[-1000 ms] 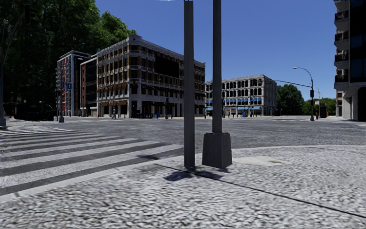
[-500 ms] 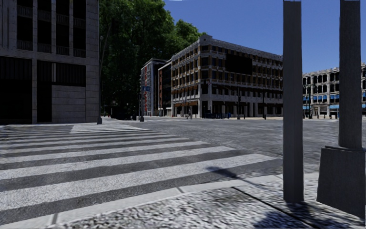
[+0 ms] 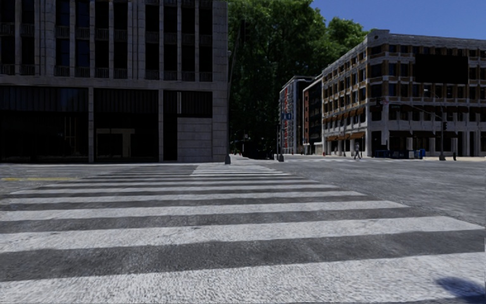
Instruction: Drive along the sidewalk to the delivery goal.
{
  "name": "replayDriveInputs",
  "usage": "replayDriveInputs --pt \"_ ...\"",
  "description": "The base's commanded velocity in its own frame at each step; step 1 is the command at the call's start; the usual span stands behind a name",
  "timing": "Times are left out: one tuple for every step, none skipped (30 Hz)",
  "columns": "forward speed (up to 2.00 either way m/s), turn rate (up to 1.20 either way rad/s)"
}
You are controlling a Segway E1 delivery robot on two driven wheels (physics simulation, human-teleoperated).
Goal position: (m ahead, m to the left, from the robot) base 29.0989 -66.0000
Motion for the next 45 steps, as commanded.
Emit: replayDriveInputs --pt "1.82 0.85" --pt "1.82 0.85" --pt "1.82 0.85" --pt "1.82 0.85" --pt "1.82 0.85" --pt "1.82 0.84" --pt "1.82 0.74" --pt "1.82 0.00" --pt "1.82 0.00" --pt "1.82 0.00" --pt "1.82 0.00" --pt "1.82 0.00" --pt "1.82 0.00" --pt "1.82 0.00" --pt "1.82 0.00" --pt "1.82 0.00" --pt "1.82 0.00" --pt "1.82 0.00" --pt "1.82 0.00" --pt "1.82 0.00" --pt "1.82 0.00" --pt "1.82 0.00" --pt "1.82 0.00" --pt "1.82 0.00" --pt "1.82 0.00" --pt "1.82 0.00" --pt "1.82 0.00" --pt "1.82 0.00" --pt "1.82 0.00" --pt "1.82 0.00" --pt "1.82 0.00" --pt "1.82 0.00" --pt "1.82 0.00" --pt "1.82 0.00" --pt "1.82 0.00" --pt "1.82 0.00" --pt "1.82 0.00" --pt "1.82 0.00" --pt "1.82 0.00" --pt "1.82 0.00" --pt "1.82 0.00" --pt "1.82 0.00" --pt "1.82 0.00" --pt "1.82 0.00" --pt "1.82 0.00"
